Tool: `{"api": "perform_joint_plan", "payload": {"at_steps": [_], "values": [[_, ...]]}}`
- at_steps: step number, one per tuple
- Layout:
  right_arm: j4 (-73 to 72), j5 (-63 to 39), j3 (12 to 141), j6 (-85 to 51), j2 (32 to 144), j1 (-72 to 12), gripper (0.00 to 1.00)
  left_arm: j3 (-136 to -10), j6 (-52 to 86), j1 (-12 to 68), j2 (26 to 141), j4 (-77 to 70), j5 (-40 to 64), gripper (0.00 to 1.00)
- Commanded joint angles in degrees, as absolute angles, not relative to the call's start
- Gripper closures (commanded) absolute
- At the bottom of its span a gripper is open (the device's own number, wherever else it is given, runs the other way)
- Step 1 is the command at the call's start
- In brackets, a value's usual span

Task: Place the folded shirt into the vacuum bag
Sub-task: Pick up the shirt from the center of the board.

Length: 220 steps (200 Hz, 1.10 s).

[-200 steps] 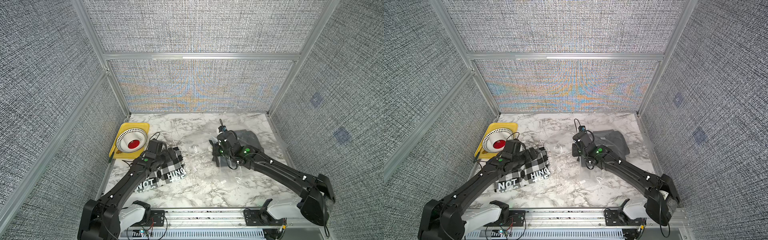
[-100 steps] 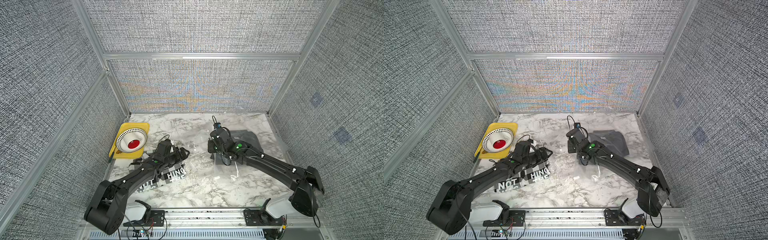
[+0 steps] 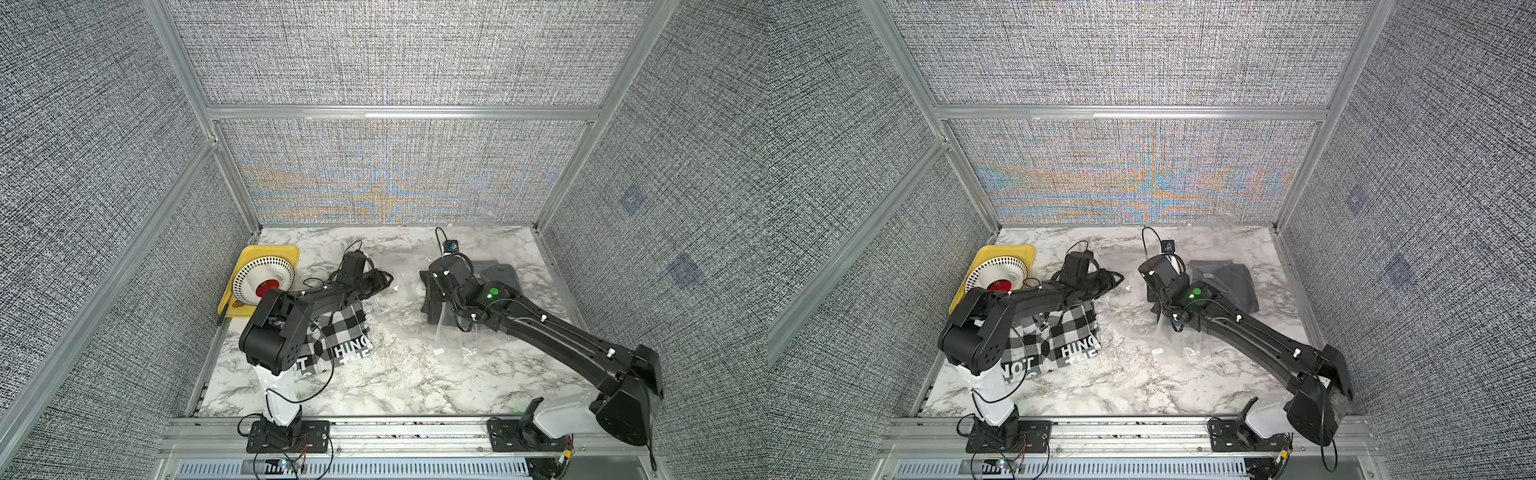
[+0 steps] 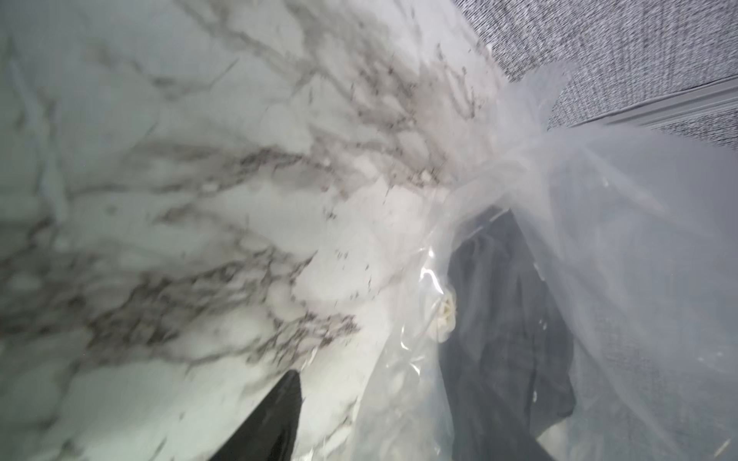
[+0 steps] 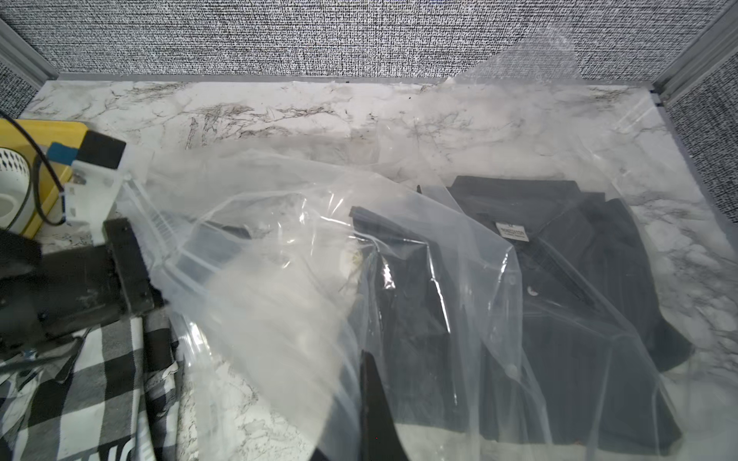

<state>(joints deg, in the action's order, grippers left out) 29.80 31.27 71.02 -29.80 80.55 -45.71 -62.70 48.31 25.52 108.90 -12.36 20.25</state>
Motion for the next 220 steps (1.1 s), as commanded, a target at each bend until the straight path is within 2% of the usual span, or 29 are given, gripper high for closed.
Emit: {"api": "perform_joint_plan", "payload": {"at_steps": [1, 42, 80, 133, 182, 220], "values": [[29.84, 32.57, 70.44, -29.79, 80.85, -45.7, 1.0, -65.21, 45.47, 23.91, 109.86, -10.39, 21.46, 0.32], [28.68, 29.5, 68.48, -31.41, 83.68, -45.7, 1.0, -60.25, 41.92, 23.87, 100.7, 2.16, 21.93, 0.0], [26.89, 26.19, 67.54, -31.9, 85.38, -45.79, 1.0, -53.04, 38.96, 23.76, 88.71, 15.97, 13.57, 0.0], [26.0, 23.56, 67.26, -31.0, 86.34, -46.53, 1.0, -48.44, 36.58, 24.24, 80.64, 28.41, 1.15, 0.0], [24.61, 23.16, 66.0, -31.28, 86.35, -46.59, 1.0, -47.26, 38.07, 32.73, 75.3, 38.25, -3.9, 0.01], [24.2, 23.01, 65.86, -30.93, 86.05, -46.45, 1.0, -49.11, 39.71, 40.05, 78.54, 41.3, -7.26, 0.05]]}}
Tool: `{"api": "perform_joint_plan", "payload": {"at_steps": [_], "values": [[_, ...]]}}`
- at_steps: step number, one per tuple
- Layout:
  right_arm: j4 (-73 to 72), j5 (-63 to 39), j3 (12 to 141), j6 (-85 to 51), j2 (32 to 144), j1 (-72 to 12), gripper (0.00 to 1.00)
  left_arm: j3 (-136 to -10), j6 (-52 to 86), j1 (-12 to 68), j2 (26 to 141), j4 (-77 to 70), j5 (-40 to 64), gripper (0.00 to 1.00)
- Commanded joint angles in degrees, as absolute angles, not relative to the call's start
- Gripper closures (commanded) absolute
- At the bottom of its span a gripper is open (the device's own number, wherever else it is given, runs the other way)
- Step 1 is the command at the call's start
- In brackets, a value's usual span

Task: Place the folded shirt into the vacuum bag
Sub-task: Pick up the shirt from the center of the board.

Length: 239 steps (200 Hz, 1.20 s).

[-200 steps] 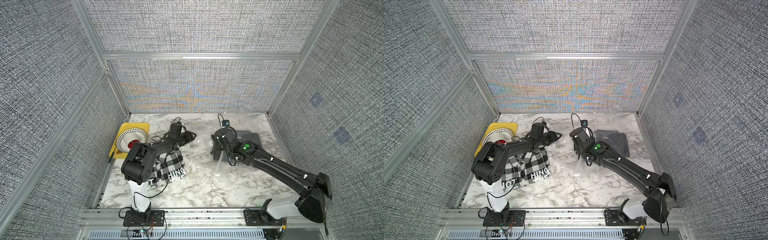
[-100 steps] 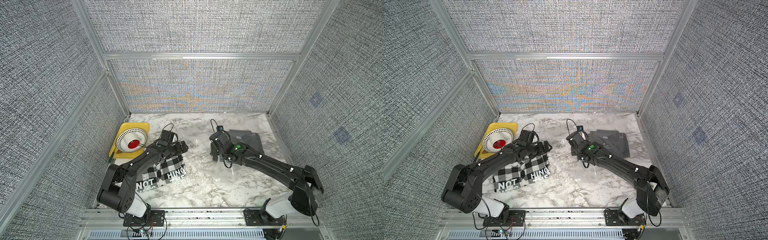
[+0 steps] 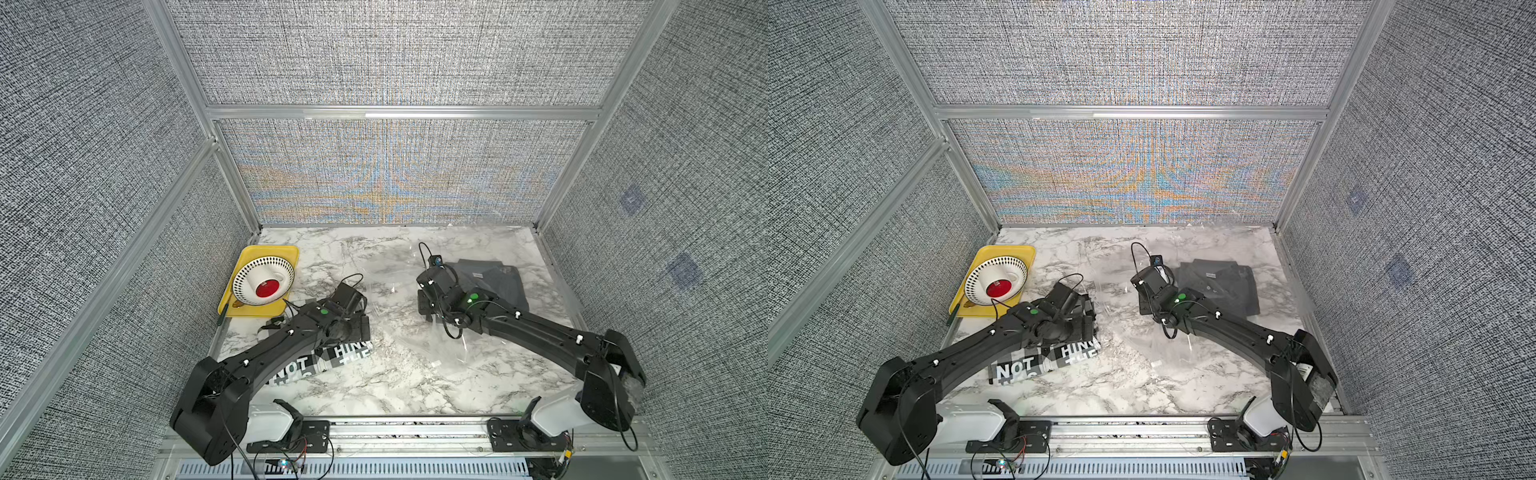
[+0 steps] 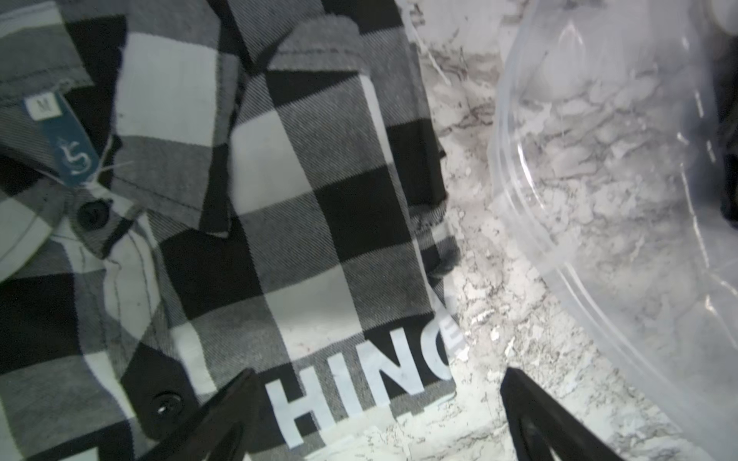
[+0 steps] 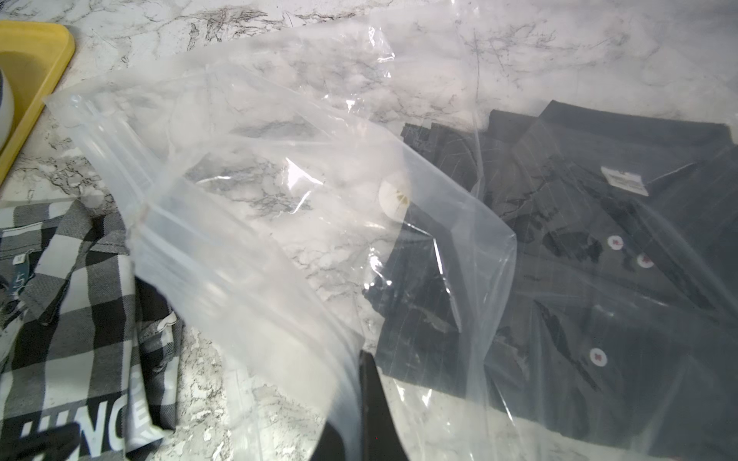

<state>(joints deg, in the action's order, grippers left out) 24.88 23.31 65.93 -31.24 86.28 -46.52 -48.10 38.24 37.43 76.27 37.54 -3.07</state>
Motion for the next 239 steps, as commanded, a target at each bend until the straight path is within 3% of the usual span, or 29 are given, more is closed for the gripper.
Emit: {"api": "perform_joint_plan", "payload": {"at_steps": [1, 78, 102, 137, 196, 210, 239], "values": [[24.19, 23.02, 65.8, -30.93, 86.05, -46.43, 1.0, -49.12, 39.76, 40.11, 78.64, 41.3, -7.37, 0.05], [22.61, 22.75, 64.61, -32.38, 86.59, -46.3, 1.0, -49.09, 39.98, 43.05, 91.96, 34.95, -5.72, 0.13], [22.5, 22.72, 63.78, -32.71, 86.16, -46.25, 1.0, -47.71, 40.52, 43.08, 93.37, 33.69, -7.51, 0.29], [22.37, 23.19, 61.24, -33.45, 84.29, -46.04, 1.0, -48.56, 40.37, 43.13, 90.61, 33.09, -7.47, 0.68], [21.8, 22.56, 57.88, -34.05, 83.08, -45.54, 1.0, -50.8, 40.17, 43.07, 88.25, 31.76, -5.34, 0.84], [21.53, 22.7, 56.98, -34.1, 82.27, -45.54, 1.0, -50.87, 40.38, 42.99, 88.48, 30.28, -4.28, 0.93], [19.46, 21.62, 53.79, -34.42, 80.61, -44.51, 1.0, -51.91, 40.74, 42.98, 88.28, 30.14, -2.53, 0.94]]}}
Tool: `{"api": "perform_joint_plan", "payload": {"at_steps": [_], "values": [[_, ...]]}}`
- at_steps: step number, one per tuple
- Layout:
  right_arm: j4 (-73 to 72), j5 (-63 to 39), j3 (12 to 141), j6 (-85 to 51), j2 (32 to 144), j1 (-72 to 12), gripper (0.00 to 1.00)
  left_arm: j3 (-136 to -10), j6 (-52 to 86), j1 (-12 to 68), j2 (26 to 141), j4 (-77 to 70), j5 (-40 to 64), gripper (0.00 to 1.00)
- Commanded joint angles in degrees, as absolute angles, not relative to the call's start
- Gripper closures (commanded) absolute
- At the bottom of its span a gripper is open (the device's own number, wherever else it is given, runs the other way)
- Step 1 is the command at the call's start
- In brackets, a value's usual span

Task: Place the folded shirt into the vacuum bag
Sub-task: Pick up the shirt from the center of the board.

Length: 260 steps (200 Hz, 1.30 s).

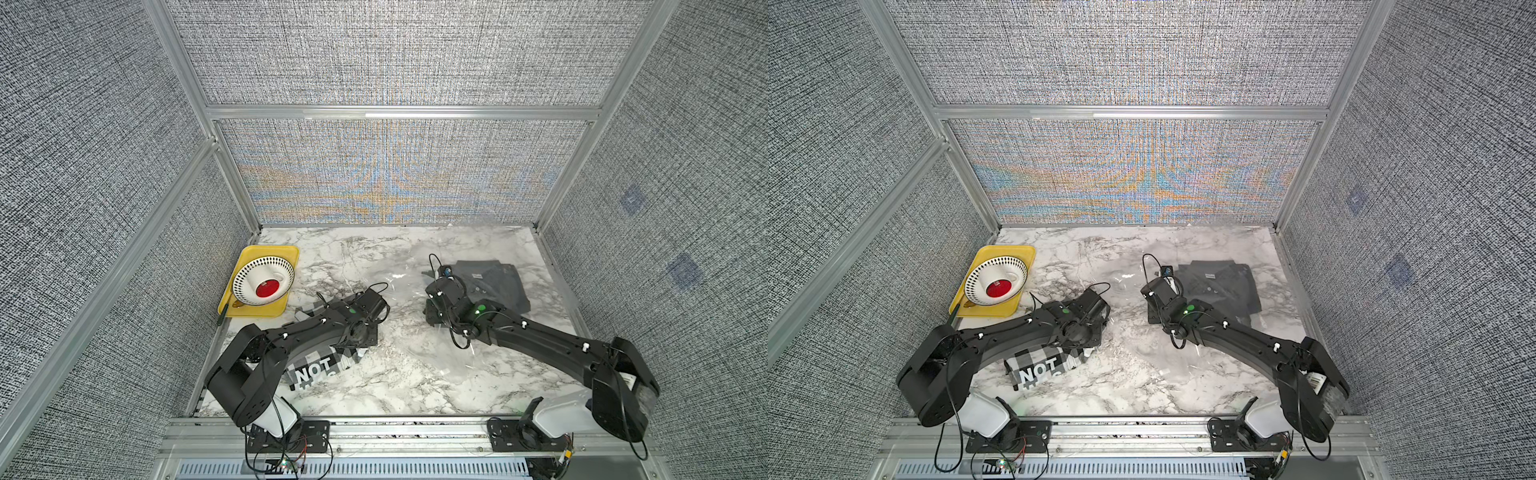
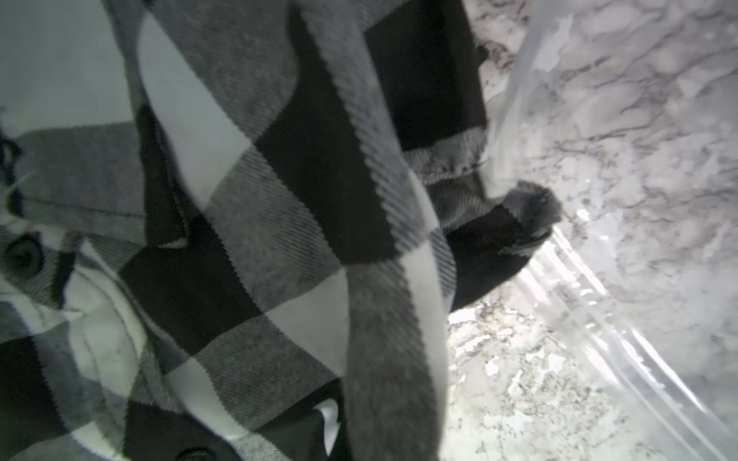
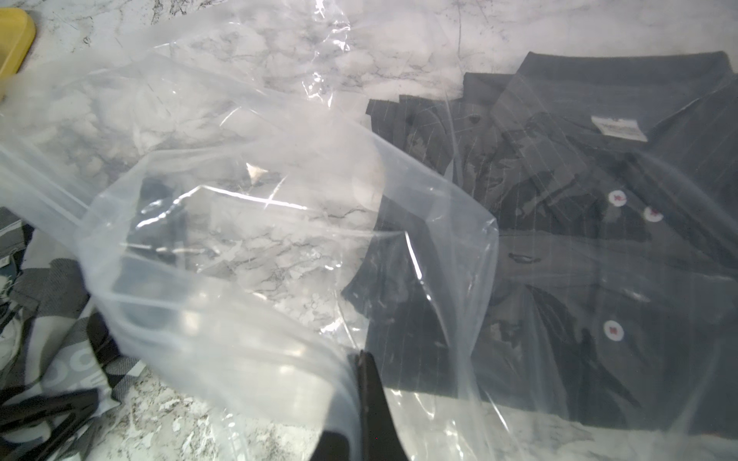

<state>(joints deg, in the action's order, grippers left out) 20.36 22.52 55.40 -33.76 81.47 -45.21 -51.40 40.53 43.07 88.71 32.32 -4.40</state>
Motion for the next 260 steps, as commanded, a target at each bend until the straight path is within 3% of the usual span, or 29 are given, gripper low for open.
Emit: {"api": "perform_joint_plan", "payload": {"at_steps": [1, 45, 84, 158, 200, 235, 260], "values": [[19.49, 21.53, 53.7, -34.44, 80.6, -44.49, 1.0, -51.84, 40.81, 42.98, 88.26, 30.1, -2.58, 0.94], [19.61, 21.14, 53.1, -33.66, 81.64, -43.87, 1.0, -48.88, 43.8, 42.47, 86.24, 28.31, -3.99, 0.98], [19.77, 22.05, 51.81, -34.08, 79.14, -42.43, 1.0, -53.71, 40.31, 42.08, 86.04, 31.7, -3.37, 0.98], [18.75, 20.6, 44.26, -34.03, 72.58, -38.72, 1.0, -54.67, 45.34, 42.41, 83.64, 22.83, 8.7, 1.0], [18.55, 19.37, 45.44, -33.57, 74.45, -38.69, 1.0, -52.16, 47.96, 42.63, 77.76, 22.11, 7.59, 1.0], [19.84, 19.74, 52.41, -34.07, 78.34, -38.85, 1.0, -49.73, 49.85, 42.08, 71.2, 27.74, -0.76, 1.0], [20.77, 19.95, 57.75, -34.03, 82.29, -38.67, 1.0, -47.69, 49.7, 40.63, 66.6, 27.29, 0.66, 1.0]]}}
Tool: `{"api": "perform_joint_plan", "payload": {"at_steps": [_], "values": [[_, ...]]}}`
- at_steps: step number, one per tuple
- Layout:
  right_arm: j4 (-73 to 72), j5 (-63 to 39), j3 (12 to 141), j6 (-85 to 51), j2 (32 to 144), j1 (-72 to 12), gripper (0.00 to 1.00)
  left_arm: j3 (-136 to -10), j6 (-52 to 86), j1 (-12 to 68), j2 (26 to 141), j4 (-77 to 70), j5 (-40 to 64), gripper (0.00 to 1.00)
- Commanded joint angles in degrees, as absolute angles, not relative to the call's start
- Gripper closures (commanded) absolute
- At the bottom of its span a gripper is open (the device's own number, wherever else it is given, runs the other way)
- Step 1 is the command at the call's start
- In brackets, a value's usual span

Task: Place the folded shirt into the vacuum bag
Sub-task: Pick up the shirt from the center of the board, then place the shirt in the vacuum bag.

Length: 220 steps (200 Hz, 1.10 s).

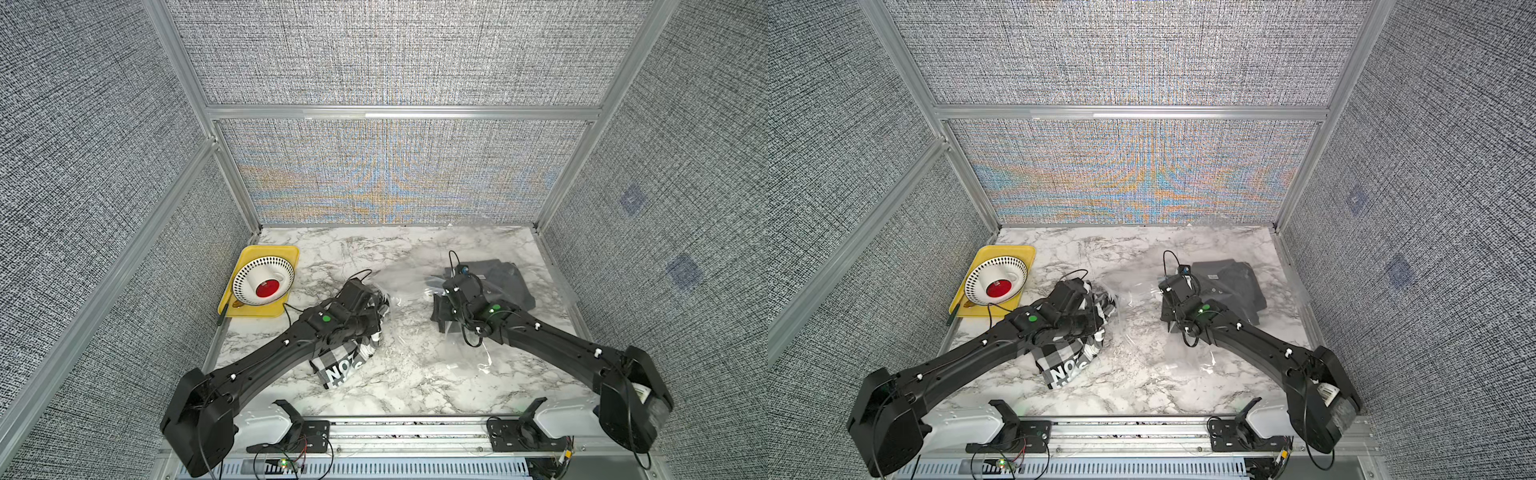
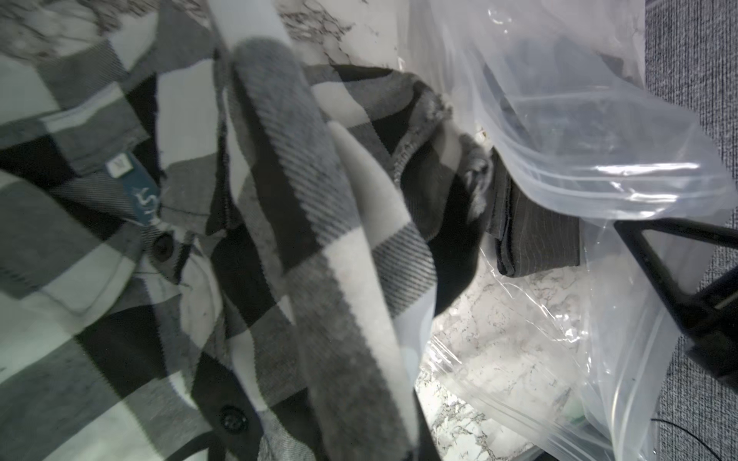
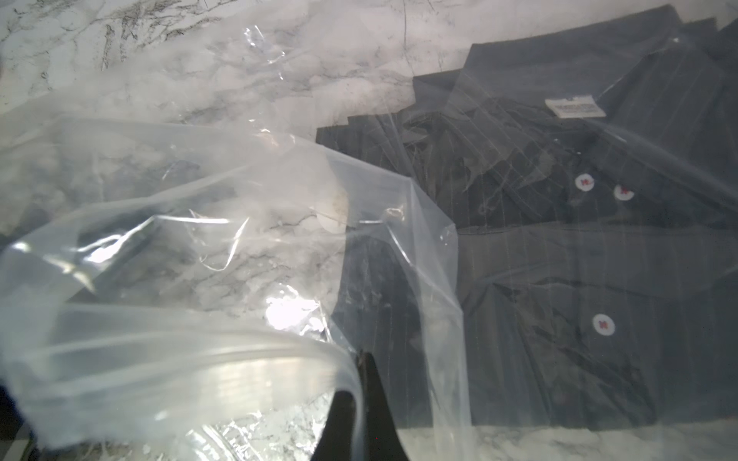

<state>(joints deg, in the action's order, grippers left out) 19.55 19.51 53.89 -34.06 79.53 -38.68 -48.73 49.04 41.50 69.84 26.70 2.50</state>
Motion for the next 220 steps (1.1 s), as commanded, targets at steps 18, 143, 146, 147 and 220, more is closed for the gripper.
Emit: {"api": "perform_joint_plan", "payload": {"at_steps": [18, 143, 146, 147, 220], "values": [[21.7, 20.27, 61.49, -34.22, 86.05, -38.7, 1.0, -46.99, 49.37, 40.69, 62.6, 27.3, 2.32, 1.0], [18.15, 17.14, 59.6, -35.76, 87.28, -41.39, 1.0, -43.08, 49.71, 41.17, 65.44, 9.83, 15.75, 1.0], [17.99, 17.06, 59.53, -35.67, 87.32, -41.4, 1.0, -43.42, 49.6, 41.29, 66.17, 9.46, 16.06, 1.0], [17.96, 17.01, 59.51, -35.63, 87.3, -41.44, 1.0, -43.51, 49.58, 41.3, 66.53, 9.25, 16.21, 1.0], [18.4, 16.95, 57.85, -35.27, 87.13, -42.19, 1.0, -42.7, 51.61, 41.84, 76.84, -2.74, 21.42, 1.0]]}}
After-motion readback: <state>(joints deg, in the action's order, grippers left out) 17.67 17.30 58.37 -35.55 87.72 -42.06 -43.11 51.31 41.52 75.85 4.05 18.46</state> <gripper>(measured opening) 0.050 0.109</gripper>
